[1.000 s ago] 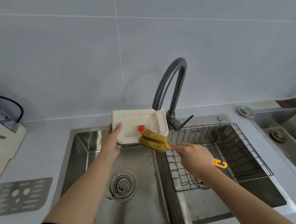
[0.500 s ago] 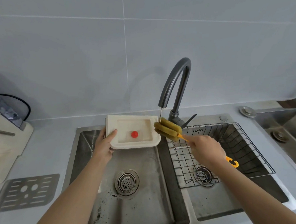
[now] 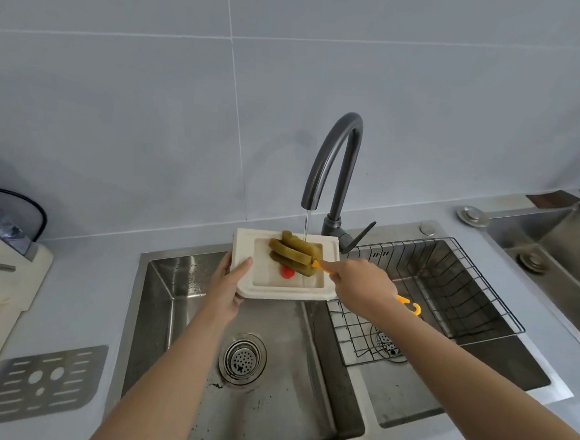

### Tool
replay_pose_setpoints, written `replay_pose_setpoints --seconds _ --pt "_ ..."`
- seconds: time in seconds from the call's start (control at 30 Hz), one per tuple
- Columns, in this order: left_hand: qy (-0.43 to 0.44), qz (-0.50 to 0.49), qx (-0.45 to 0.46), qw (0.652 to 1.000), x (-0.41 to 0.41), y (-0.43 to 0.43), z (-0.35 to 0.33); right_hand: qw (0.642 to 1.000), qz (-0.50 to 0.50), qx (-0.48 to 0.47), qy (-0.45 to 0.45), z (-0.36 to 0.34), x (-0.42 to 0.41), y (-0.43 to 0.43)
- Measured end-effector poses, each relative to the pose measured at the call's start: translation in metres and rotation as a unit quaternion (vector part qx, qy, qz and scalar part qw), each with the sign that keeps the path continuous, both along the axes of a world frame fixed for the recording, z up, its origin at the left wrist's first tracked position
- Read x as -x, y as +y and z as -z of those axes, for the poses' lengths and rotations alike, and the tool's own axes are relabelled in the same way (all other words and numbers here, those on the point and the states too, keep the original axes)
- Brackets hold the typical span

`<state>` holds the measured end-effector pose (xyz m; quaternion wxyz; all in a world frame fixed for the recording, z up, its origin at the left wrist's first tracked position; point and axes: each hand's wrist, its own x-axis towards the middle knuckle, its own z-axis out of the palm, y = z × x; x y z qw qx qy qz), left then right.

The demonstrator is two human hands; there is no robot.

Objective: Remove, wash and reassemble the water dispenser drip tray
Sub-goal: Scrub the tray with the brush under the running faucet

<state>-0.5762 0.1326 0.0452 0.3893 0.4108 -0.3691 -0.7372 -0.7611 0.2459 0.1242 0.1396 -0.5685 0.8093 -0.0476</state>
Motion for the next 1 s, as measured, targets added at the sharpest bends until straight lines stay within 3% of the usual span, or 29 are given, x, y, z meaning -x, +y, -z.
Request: replay_pose_setpoints --seconds 0.17,0.3,0.7,1.0 --pt "-0.015 0.036 0.012 0.999 0.006 0.001 -0.003 0.999 -0.048 -0.01 -0.023 0.005 -0.011 -0.001" --pt "-0.013 -0.001 0.009 1.0 0.007 -0.001 -0.002 0.994 -0.102 -0.031 -0.02 0.008 -0.012 0.001" --pt "-0.012 -0.057 0.005 0.998 0.006 -0.006 -0.017 0.972 -0.174 -0.056 0.149 -0.01 0.015 -0.012" --pt "-0.036 -0.032 0.017 0.999 0.006 -0.009 -0.024 0.965 -0.192 -0.047 0.174 -0.008 0.028 -0.013"
